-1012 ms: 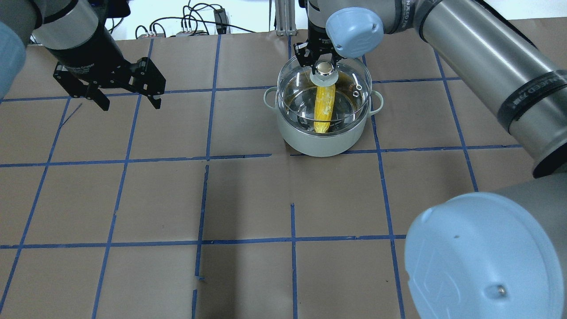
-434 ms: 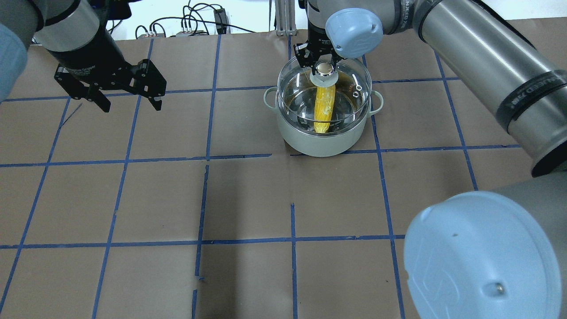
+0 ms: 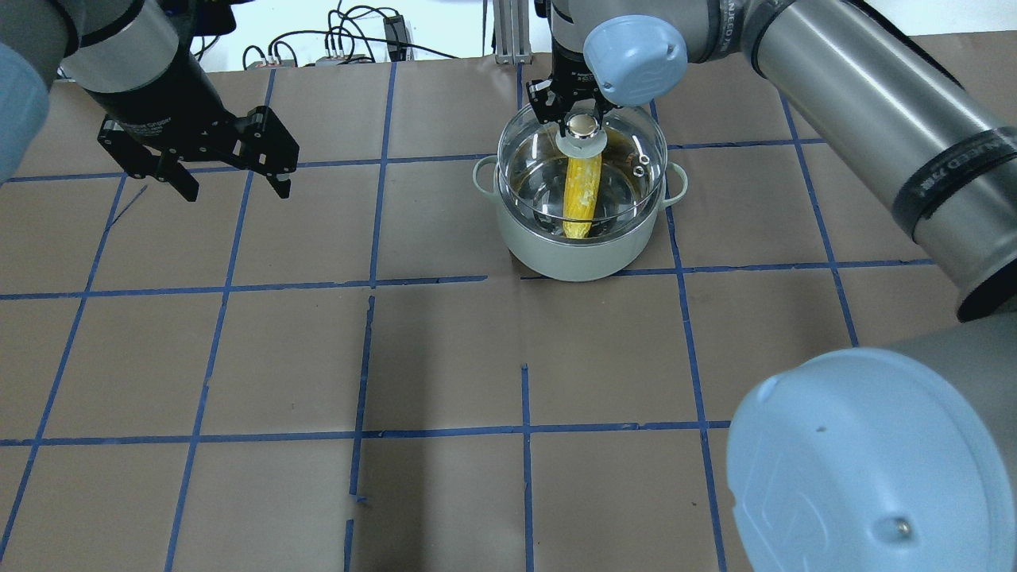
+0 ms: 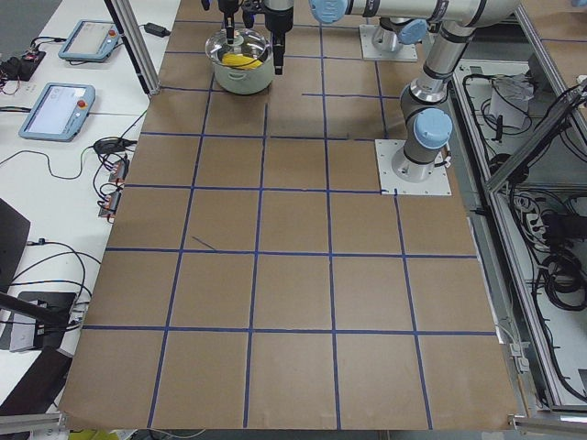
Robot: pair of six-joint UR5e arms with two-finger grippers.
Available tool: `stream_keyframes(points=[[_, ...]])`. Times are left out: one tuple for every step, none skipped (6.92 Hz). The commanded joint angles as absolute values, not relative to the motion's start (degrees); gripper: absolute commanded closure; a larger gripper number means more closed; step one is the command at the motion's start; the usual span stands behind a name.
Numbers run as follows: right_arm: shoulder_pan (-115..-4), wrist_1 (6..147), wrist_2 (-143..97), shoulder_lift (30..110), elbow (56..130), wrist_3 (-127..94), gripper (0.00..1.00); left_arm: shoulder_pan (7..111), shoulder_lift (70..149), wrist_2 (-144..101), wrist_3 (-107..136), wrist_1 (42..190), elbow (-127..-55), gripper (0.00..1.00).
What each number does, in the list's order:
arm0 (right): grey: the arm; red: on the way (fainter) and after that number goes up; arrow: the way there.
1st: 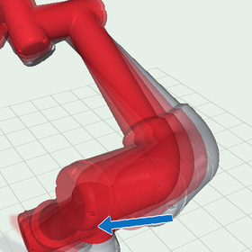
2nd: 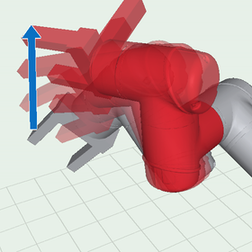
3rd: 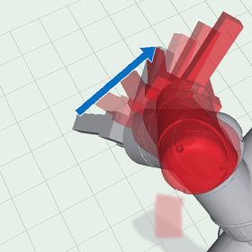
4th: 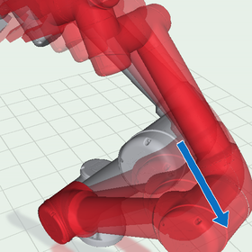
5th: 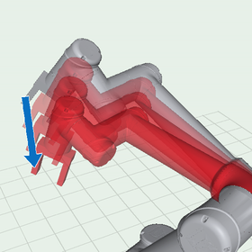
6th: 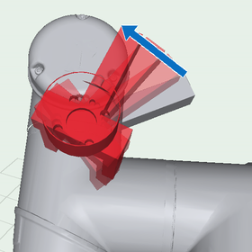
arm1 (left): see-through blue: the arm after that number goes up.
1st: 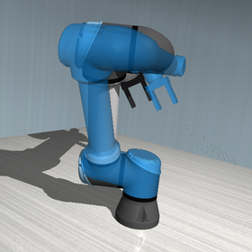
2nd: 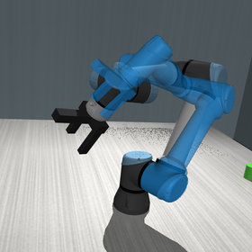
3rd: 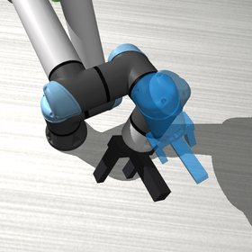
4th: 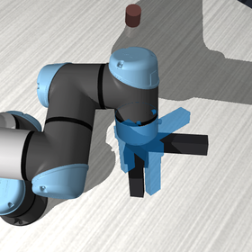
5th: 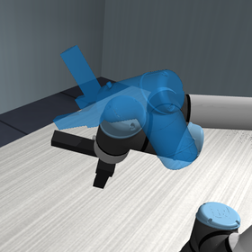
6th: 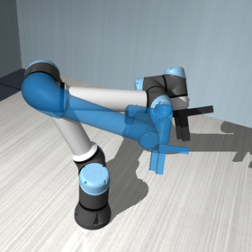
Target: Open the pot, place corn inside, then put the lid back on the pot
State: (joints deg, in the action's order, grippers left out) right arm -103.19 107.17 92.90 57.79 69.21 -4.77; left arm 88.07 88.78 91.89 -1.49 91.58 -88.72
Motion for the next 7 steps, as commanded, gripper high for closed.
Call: stream_keyframes(points=[[-103.53, 106.96, 93.07, 58.09, 69.43, -4.83, 0.95, 88.07, 88.77, 92.19, -1.49, 91.58, -88.51, 0.0], [-103.62, 106.79, 93.16, 58.18, 69.52, -4.75, 0.95, 88.07, 88.68, 92.2, -1.49, 91.58, -88.68, 0.0], [-103.88, 106.7, 93.25, 58.53, 69.87, -4.75, 0.95, 88.07, 88.77, 92.11, -1.49, 91.58, -88.77, 0.0], [-103.89, 106.7, 93.25, 58.88, 70.13, -4.66, 0.95, 88.07, 88.77, 92.28, -1.58, 91.58, -88.33, 0.0], [-103.8, 106.7, 93.34, 59.06, 70.75, -4.66, 0.95, 88.07, 88.86, 92.29, -1.58, 91.58, -88.16, 0.0], [-103.89, 106.7, 93.43, 58.98, 70.84, -4.66, 0.95, 88.07, 89.03, 92.29, -1.58, 91.58, -88.15, 0.0], [-103.8, 106.7, 93.43, 58.97, 70.84, -4.57, 0.95, 88.07, 88.69, 92.29, -1.58, 91.58, -88.59, 0.0]])
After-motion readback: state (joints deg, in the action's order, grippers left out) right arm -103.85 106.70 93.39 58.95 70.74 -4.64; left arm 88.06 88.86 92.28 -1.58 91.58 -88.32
